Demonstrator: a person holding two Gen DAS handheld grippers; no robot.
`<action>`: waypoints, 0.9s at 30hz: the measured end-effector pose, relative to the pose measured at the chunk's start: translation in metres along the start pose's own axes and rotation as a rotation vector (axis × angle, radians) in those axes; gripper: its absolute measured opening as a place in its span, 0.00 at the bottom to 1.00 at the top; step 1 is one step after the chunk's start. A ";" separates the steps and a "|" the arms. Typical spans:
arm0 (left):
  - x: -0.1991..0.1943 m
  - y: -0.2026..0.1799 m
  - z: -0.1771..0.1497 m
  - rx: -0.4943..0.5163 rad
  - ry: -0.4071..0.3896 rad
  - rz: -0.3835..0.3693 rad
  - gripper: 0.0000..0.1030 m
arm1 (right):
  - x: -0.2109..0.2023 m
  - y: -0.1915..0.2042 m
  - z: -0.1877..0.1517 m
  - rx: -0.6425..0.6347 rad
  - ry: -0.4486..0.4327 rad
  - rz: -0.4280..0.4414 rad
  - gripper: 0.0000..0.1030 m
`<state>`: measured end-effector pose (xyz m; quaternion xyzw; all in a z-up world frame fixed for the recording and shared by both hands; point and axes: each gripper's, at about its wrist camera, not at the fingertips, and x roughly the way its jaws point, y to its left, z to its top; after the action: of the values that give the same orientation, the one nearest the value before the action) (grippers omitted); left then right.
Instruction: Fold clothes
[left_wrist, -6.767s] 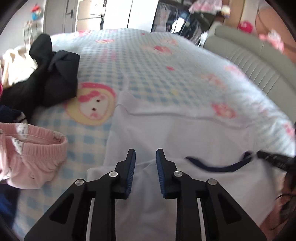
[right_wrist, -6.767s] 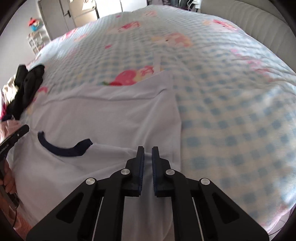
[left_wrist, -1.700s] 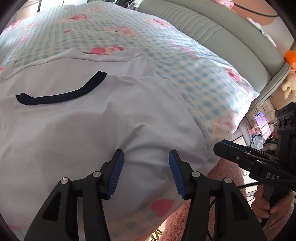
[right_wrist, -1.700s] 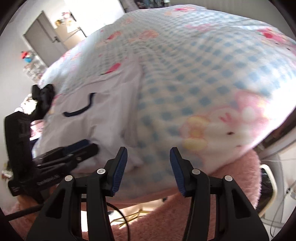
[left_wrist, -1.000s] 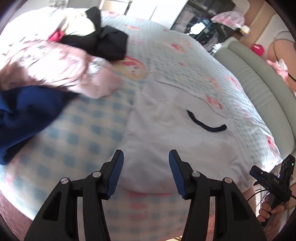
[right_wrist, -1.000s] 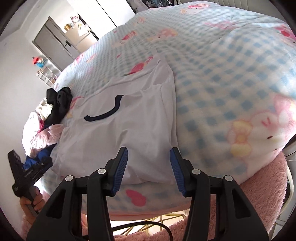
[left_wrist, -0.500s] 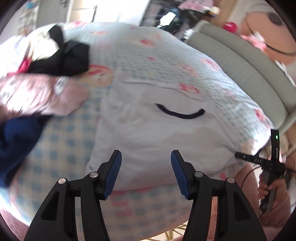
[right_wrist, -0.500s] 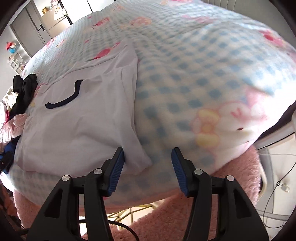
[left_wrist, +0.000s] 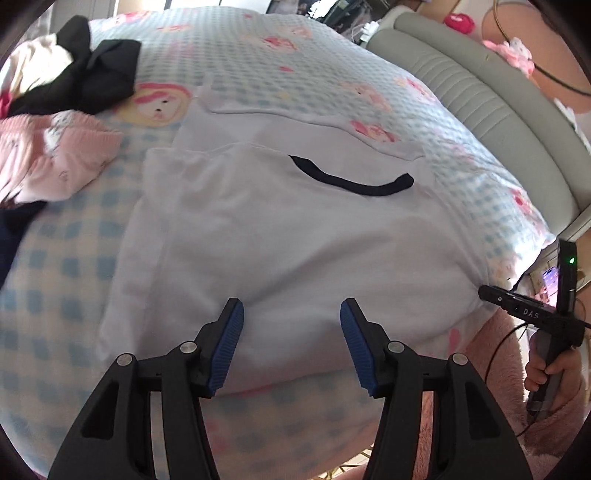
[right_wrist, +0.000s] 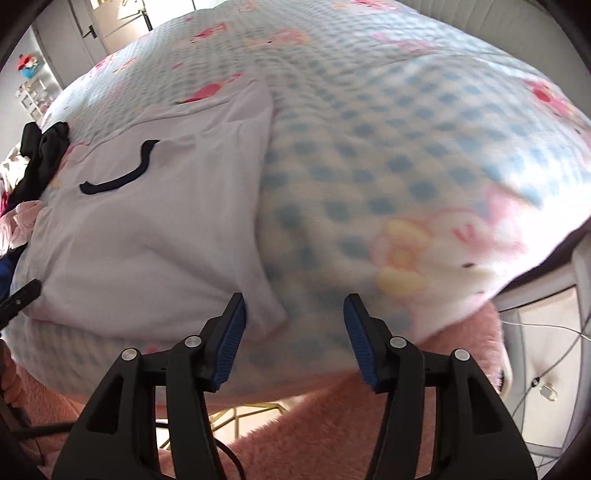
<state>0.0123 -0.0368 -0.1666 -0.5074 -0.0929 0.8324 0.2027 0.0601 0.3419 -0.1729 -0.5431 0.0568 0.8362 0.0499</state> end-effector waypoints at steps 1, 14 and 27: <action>-0.005 0.001 0.001 -0.005 -0.014 0.001 0.55 | -0.005 0.000 0.000 -0.006 -0.012 -0.007 0.53; 0.008 -0.018 0.008 -0.005 -0.001 -0.065 0.55 | -0.025 0.027 0.011 -0.080 -0.046 0.156 0.49; 0.032 -0.039 0.036 0.031 0.008 -0.185 0.56 | 0.005 0.059 0.041 -0.105 -0.038 0.142 0.48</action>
<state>-0.0226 0.0140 -0.1621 -0.4966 -0.1256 0.8095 0.2868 0.0122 0.2900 -0.1581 -0.5238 0.0504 0.8495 -0.0372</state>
